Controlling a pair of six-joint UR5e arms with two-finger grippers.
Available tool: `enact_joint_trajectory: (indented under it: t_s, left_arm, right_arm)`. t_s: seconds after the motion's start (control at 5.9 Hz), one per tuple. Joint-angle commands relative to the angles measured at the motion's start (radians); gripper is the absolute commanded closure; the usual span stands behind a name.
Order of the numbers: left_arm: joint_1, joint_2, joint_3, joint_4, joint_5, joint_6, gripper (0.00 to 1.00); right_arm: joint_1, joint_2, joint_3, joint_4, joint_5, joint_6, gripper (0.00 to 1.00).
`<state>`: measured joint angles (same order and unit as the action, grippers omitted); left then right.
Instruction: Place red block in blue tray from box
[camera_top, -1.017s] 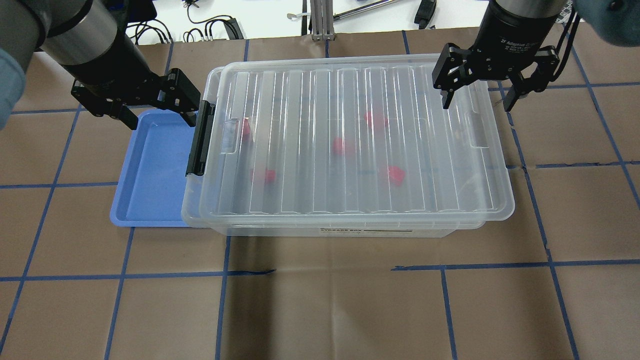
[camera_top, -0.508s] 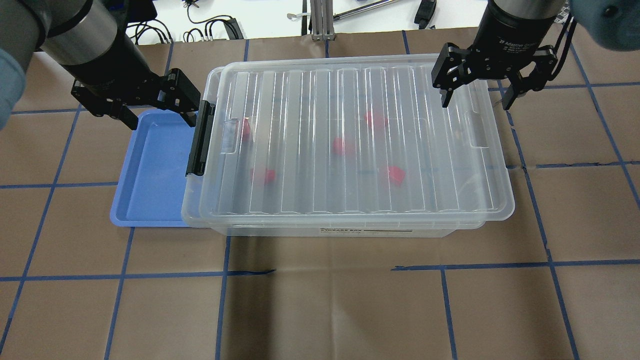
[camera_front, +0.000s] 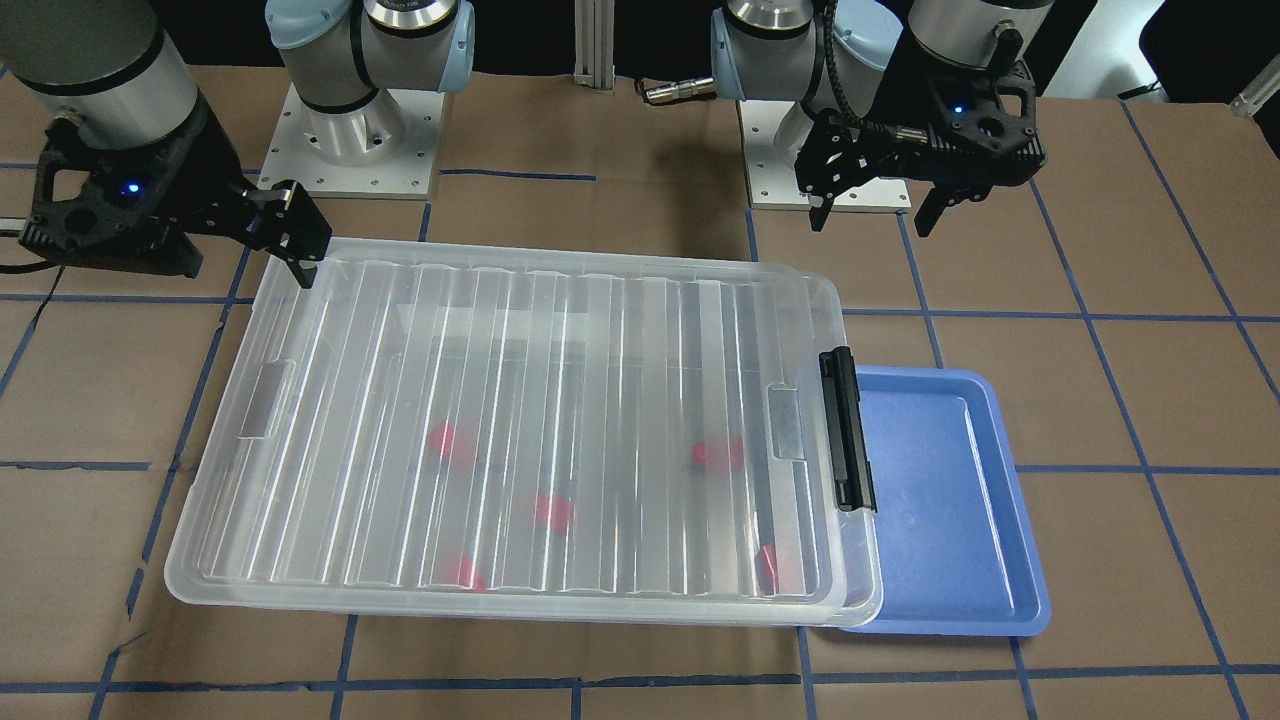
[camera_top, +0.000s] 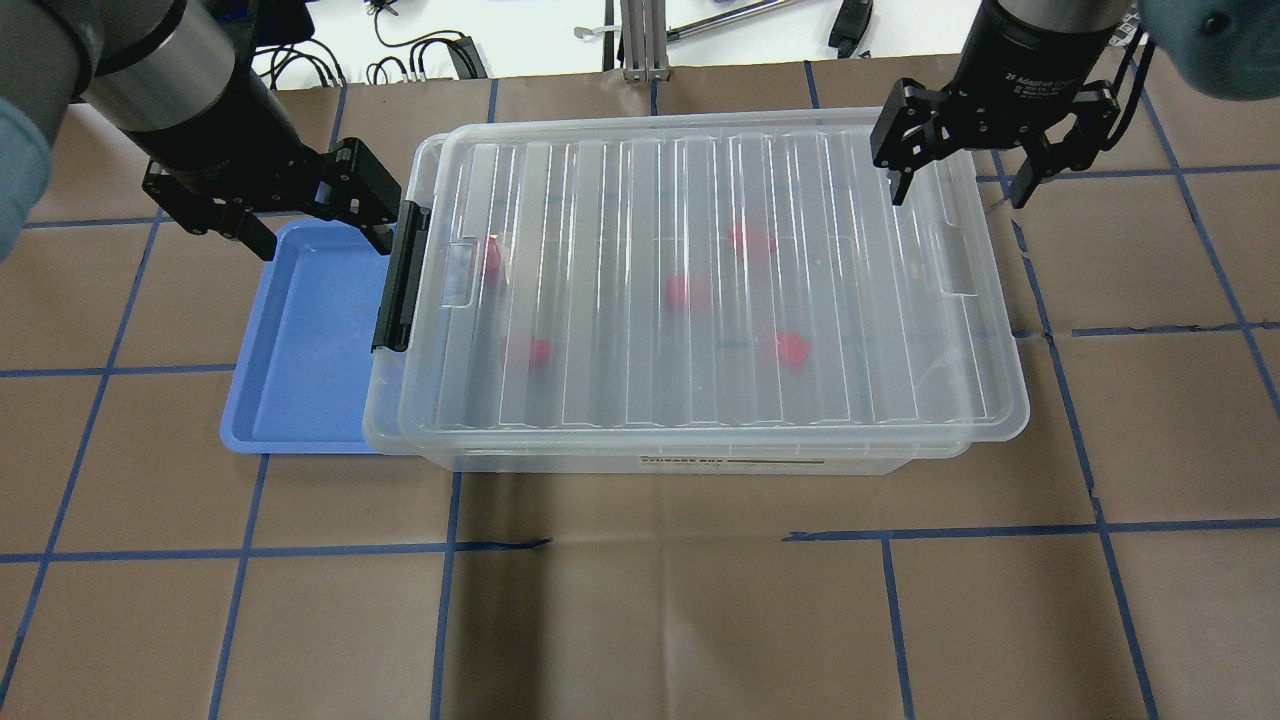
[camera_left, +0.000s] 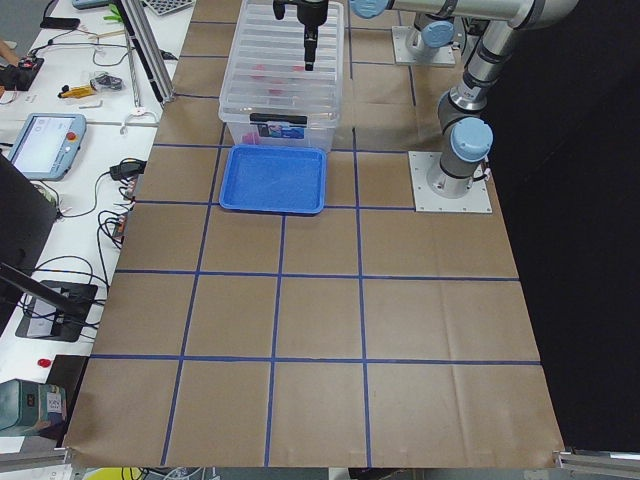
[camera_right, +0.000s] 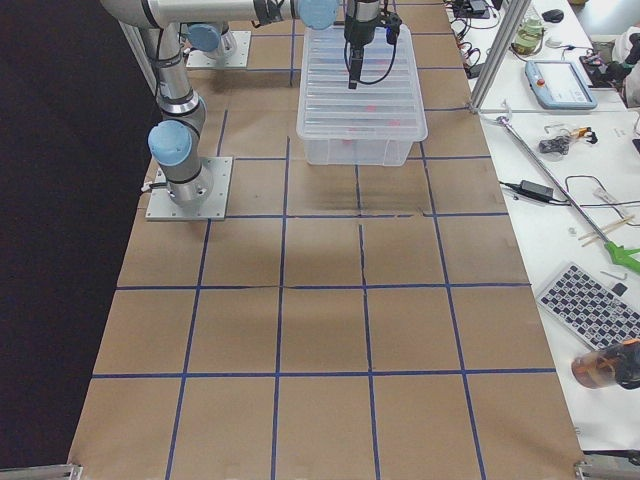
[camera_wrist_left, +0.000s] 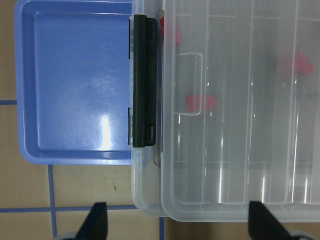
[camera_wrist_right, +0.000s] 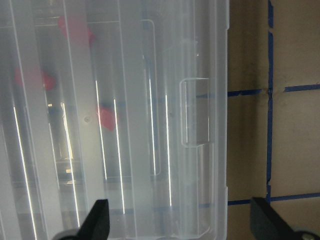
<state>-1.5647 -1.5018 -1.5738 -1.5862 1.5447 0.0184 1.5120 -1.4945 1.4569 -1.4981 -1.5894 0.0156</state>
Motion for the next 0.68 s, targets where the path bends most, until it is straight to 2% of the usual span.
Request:
enact_joint_trajectory:
  t_s: [0.0, 0.17, 0.51]
  left_arm:
    - [0.000, 0.000, 0.000, 0.000, 0.000, 0.000, 0.02]
    - [0.000, 0.000, 0.000, 0.000, 0.000, 0.000, 0.02]
    - [0.000, -0.003, 0.003, 0.005, -0.003, 0.000, 0.02]
  right_arm:
    - [-0.090, 0.029, 0.002, -0.005, -0.007, -0.125, 0.00]
    - [-0.128, 0.045, 0.011, -0.019, -0.004, -0.134, 0.00]
    - [-0.150, 0.059, 0.144, -0.217, -0.009, -0.196, 0.00]
